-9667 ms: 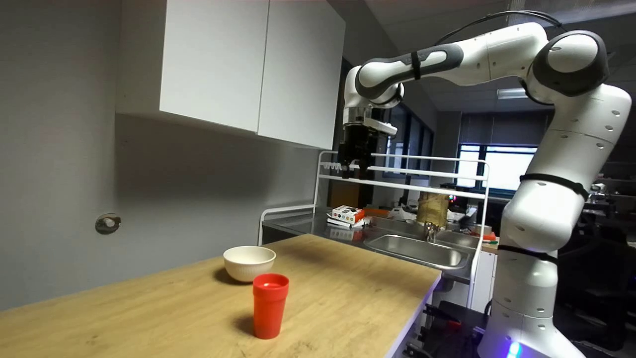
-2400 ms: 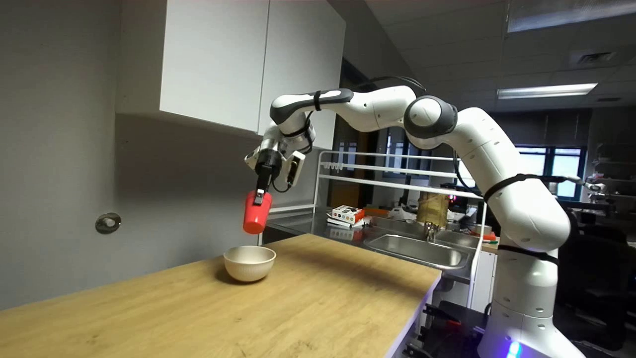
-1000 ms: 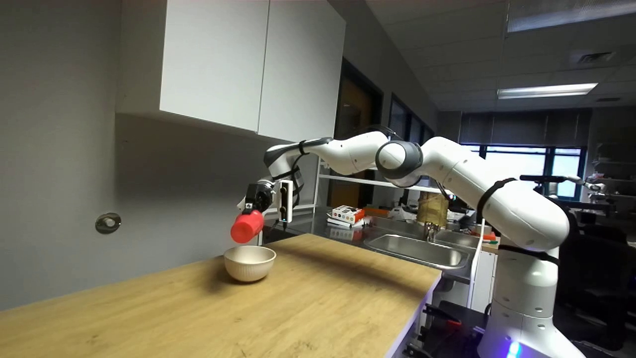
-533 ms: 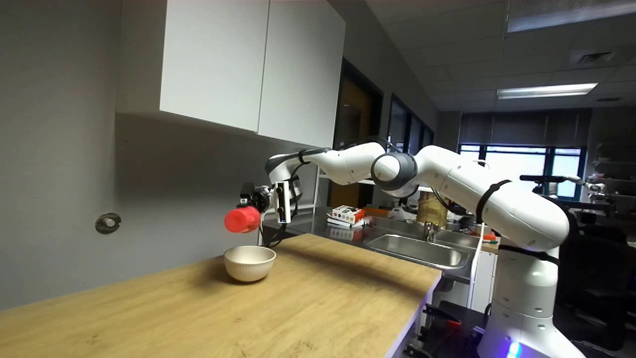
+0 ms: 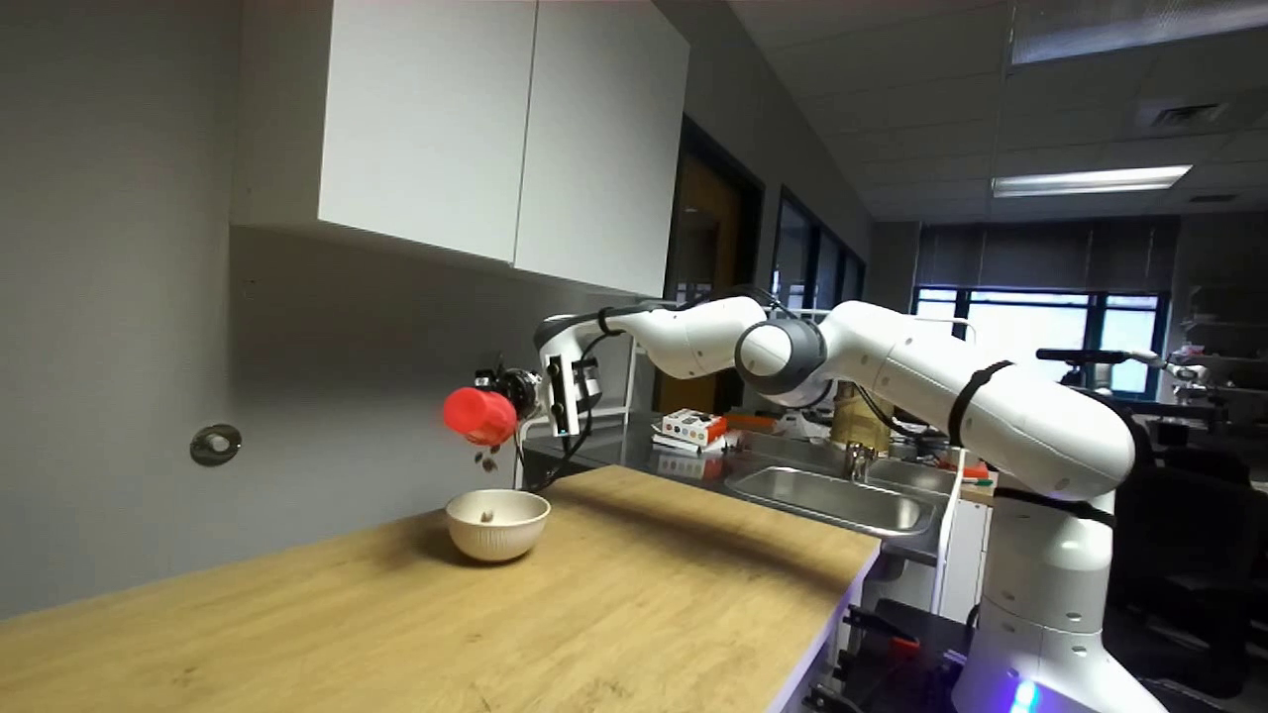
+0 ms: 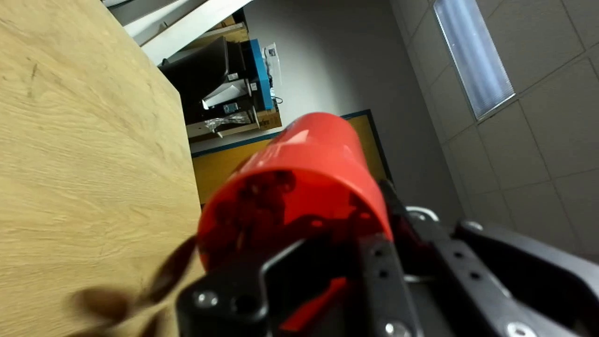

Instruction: Pour the contents of the cup into the bowl

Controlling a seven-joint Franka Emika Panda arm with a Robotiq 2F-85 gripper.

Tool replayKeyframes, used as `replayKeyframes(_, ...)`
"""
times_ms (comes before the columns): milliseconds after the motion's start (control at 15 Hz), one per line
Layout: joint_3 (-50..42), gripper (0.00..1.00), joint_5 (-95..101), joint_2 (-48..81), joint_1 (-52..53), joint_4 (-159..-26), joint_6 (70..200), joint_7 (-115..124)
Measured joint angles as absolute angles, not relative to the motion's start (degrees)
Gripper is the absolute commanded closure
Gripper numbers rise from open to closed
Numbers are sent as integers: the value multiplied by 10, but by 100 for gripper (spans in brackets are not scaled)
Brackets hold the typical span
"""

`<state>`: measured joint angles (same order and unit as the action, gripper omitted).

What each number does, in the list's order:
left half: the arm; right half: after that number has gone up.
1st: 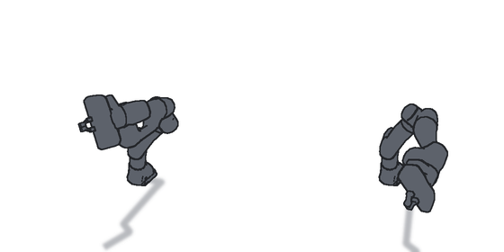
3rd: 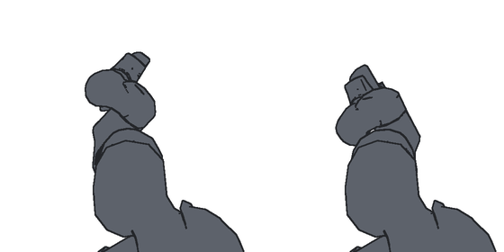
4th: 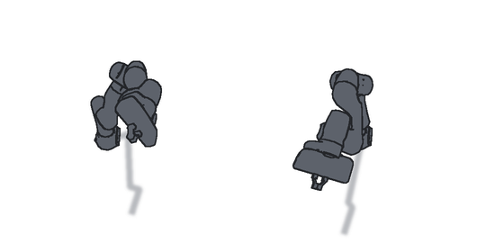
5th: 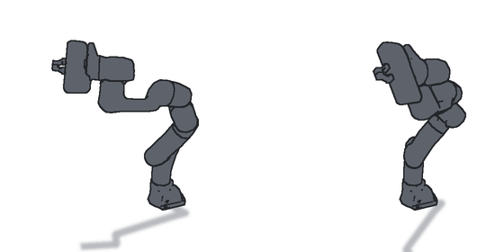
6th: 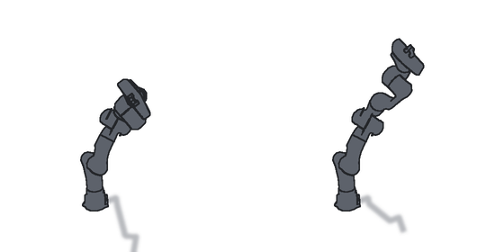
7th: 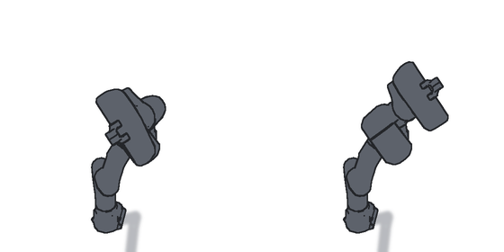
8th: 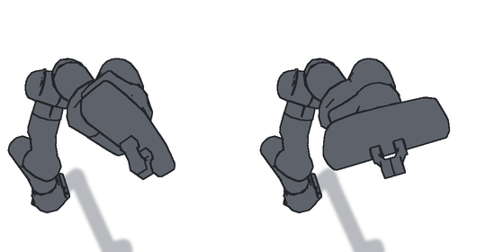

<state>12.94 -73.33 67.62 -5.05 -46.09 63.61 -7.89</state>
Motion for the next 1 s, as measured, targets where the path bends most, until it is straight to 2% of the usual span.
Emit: replayKeyframes(1000,129,98,-770,708,-51,-411,622,-30)
